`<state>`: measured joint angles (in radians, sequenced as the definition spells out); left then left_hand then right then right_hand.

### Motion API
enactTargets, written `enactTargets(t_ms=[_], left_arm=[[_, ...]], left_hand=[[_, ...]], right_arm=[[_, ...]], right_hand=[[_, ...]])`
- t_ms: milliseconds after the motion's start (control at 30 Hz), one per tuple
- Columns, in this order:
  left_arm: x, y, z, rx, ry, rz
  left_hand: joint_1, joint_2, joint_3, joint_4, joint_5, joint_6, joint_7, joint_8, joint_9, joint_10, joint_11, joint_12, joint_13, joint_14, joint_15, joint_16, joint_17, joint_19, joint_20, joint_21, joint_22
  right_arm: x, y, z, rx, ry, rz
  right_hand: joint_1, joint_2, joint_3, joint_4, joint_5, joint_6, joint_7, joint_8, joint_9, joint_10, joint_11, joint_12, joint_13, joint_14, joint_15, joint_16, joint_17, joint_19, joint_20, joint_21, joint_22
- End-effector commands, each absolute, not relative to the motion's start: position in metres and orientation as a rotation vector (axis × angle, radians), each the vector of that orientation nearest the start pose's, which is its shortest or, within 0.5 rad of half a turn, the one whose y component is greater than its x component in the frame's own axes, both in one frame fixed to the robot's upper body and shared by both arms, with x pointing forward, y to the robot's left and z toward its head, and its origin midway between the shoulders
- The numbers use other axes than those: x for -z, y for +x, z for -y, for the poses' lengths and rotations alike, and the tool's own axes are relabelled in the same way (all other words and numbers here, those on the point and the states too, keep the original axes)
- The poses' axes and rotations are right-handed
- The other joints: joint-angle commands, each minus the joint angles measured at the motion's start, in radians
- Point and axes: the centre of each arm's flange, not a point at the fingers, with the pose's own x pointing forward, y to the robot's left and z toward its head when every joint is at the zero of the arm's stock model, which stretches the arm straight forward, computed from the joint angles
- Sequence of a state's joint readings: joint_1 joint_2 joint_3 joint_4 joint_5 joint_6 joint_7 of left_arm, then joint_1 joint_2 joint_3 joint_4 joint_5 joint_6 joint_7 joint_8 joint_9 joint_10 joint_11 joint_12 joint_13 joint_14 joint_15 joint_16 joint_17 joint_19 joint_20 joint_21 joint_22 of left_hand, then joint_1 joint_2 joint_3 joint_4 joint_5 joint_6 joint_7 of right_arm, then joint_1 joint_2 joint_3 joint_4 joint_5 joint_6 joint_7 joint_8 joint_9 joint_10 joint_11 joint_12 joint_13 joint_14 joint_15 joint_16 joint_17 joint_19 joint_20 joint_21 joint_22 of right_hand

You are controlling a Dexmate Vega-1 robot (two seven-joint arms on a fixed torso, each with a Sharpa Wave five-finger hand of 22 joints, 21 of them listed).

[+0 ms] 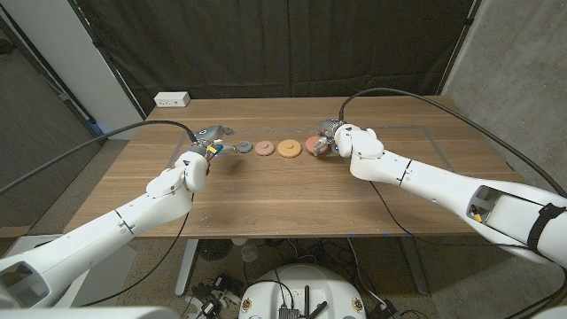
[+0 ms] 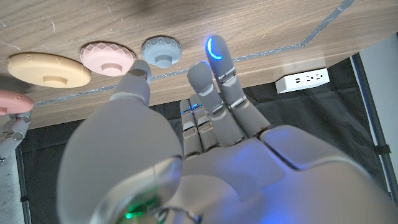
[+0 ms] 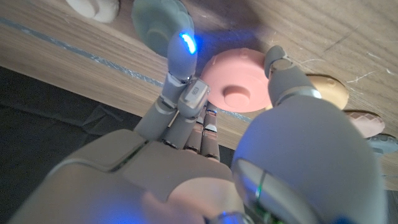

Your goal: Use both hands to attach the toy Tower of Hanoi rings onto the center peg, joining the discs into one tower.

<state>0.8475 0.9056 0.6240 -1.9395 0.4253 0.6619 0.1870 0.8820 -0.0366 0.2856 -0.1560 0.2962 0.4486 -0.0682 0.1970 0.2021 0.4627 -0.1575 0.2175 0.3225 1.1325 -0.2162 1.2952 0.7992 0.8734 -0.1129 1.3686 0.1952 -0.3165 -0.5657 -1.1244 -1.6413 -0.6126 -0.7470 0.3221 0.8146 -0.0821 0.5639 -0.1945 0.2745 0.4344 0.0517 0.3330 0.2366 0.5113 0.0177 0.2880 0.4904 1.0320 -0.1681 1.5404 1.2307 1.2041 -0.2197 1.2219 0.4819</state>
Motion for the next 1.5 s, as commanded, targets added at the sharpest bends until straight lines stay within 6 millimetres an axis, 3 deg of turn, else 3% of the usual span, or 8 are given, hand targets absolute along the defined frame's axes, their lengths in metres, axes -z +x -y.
enactTargets(t_ms=[33, 367, 1500], left_arm=[[-0.006, 0.58, -0.282, -0.336, 1.337, 0.392], [-0.004, 0.578, -0.282, -0.338, 1.341, 0.389], [0.003, 0.568, -0.287, -0.357, 1.323, 0.384]], left_hand=[[0.0, 0.002, 0.008, -0.001, 0.007, 0.013, -0.002, 0.004, 0.003, 0.007, -0.005, 0.001, 0.002, 0.001, -0.002, -0.001, 0.003, -0.004, -0.097, 0.005, -0.001], [-0.001, 0.002, 0.01, 0.0, 0.007, 0.015, -0.003, 0.004, 0.003, 0.008, -0.008, 0.0, 0.002, 0.0, -0.002, -0.001, 0.003, -0.005, -0.097, 0.007, -0.002], [0.001, 0.001, 0.016, -0.002, 0.008, 0.017, -0.003, 0.003, 0.003, 0.011, -0.01, 0.0, 0.004, -0.001, -0.002, 0.0, 0.005, -0.009, -0.097, 0.014, -0.003]], right_arm=[[-0.053, 0.633, 0.098, -0.024, -1.664, 0.271], [-0.055, 0.63, 0.093, -0.038, -1.682, 0.29], [-0.067, 0.633, 0.045, -0.15, -1.743, 0.385]], right_hand=[[0.075, 0.081, 0.037, 0.025, 0.005, 0.215, -0.203, 0.054, 0.007, 0.232, -0.218, -0.002, 0.075, 0.012, -0.049, 0.005, 0.001, 0.01, -0.002, 0.006, 0.001], [0.076, 0.078, 0.039, 0.026, 0.006, 0.229, -0.205, 0.058, 0.005, 0.243, -0.218, -0.008, 0.08, 0.015, -0.049, 0.005, 0.001, 0.007, -0.002, 0.009, -0.006], [0.079, 0.072, 0.043, 0.027, 0.009, 0.245, -0.211, 0.06, 0.002, 0.258, -0.218, -0.028, 0.091, 0.023, -0.049, 0.006, 0.001, 0.007, -0.002, 0.024, -0.014]])
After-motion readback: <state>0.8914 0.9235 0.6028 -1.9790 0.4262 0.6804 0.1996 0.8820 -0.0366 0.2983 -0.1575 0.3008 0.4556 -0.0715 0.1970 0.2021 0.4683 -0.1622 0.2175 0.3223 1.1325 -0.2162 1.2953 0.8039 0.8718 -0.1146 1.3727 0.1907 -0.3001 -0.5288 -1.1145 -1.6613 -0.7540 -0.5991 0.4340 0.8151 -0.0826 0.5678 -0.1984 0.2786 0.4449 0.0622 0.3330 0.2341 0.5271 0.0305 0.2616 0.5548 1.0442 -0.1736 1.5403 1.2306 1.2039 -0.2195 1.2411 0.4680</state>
